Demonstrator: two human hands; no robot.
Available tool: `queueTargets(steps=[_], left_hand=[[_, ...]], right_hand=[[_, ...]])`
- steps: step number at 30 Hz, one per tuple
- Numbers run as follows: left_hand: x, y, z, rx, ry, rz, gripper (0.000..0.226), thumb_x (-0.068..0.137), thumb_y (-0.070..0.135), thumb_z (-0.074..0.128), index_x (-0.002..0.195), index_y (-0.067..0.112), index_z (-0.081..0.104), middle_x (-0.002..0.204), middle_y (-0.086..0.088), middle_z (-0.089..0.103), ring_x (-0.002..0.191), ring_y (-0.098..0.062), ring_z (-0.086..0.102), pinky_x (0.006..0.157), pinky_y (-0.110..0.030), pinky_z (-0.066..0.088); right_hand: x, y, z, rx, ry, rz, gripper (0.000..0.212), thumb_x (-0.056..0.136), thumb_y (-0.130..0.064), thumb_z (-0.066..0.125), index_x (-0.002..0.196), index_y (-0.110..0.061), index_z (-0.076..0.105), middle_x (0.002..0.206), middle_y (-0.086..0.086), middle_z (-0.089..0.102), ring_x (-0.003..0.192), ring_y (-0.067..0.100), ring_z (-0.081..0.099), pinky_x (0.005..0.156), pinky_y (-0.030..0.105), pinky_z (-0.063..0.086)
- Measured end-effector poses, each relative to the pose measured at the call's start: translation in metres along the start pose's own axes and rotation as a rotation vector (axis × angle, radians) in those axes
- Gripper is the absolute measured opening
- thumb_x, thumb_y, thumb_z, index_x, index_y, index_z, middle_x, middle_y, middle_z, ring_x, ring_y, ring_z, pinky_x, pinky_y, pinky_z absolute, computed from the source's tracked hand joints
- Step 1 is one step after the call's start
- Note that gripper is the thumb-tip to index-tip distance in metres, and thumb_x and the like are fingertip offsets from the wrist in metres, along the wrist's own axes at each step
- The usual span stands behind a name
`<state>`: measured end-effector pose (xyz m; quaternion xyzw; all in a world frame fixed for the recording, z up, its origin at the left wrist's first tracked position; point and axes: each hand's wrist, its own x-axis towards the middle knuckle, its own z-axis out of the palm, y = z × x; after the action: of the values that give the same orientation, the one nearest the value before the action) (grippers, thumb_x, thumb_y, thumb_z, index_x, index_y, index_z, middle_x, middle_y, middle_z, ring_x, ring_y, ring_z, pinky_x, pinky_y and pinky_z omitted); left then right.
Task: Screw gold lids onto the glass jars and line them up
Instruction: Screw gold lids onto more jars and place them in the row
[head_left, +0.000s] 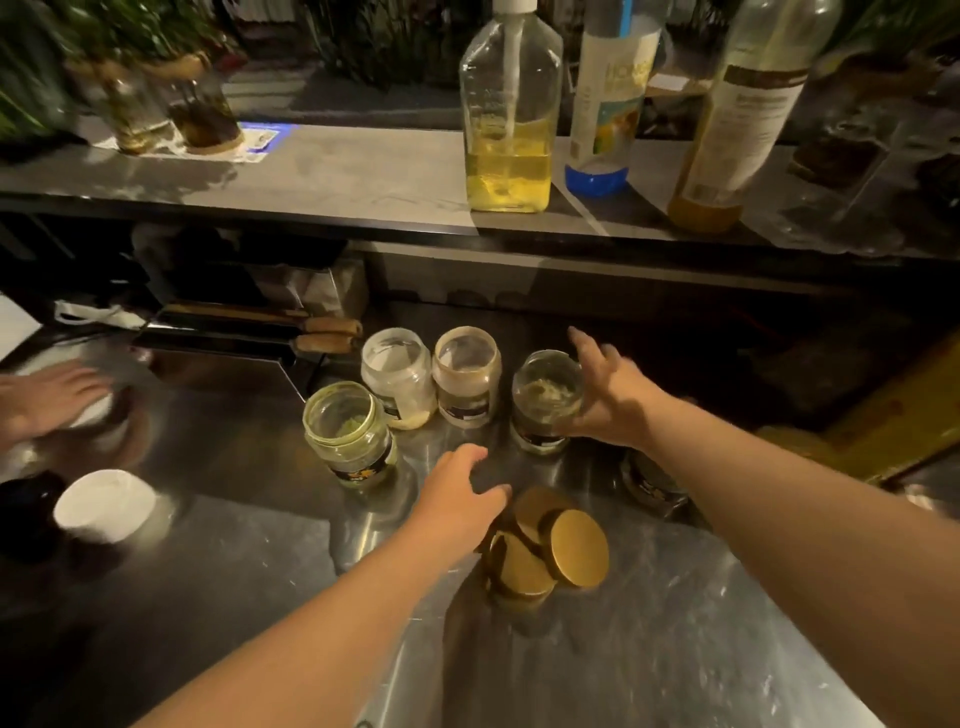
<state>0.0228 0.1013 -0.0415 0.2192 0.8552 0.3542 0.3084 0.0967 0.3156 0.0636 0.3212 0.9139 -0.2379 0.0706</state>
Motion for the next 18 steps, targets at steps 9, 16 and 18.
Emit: queueTargets(steps=[9, 16, 18], left_hand=[[-0.015, -0.021, -0.036, -0.219, 0.042, -0.048, 0.049, 0.106, 0.022, 0.075, 0.151, 0.023, 0.056, 0.143, 0.0, 0.058, 0.129, -0.018, 0.059, 0.09, -0.027, 0.05], [-0.009, -0.019, -0.038, -0.154, 0.017, -0.025, 0.055, 0.102, 0.022, 0.08, 0.152, 0.024, 0.056, 0.138, 0.001, 0.059, 0.13, -0.019, 0.061, 0.104, -0.038, 0.056], [-0.005, -0.014, -0.037, -0.133, 0.004, -0.016, 0.057, 0.101, 0.023, 0.081, 0.152, 0.027, 0.055, 0.138, 0.004, 0.058, 0.131, -0.018, 0.06, 0.106, -0.038, 0.056]], right_hand=[[0.052, 0.001, 0.065, 0.264, 0.158, 0.231, 0.15, 0.063, -0.049, 0.099, 0.165, -0.039, -0.01, 0.163, 0.018, 0.032, 0.145, 0.043, 0.042, 0.115, 0.057, 0.044], [0.048, 0.013, 0.075, 0.278, 0.225, 0.223, 0.15, 0.053, -0.054, 0.101, 0.163, -0.042, 0.0, 0.161, 0.013, 0.035, 0.142, 0.038, 0.045, 0.11, 0.053, 0.05], [0.044, 0.018, 0.077, 0.288, 0.225, 0.238, 0.15, 0.054, -0.055, 0.101, 0.166, -0.033, 0.005, 0.162, 0.013, 0.032, 0.144, 0.038, 0.042, 0.112, 0.053, 0.048]])
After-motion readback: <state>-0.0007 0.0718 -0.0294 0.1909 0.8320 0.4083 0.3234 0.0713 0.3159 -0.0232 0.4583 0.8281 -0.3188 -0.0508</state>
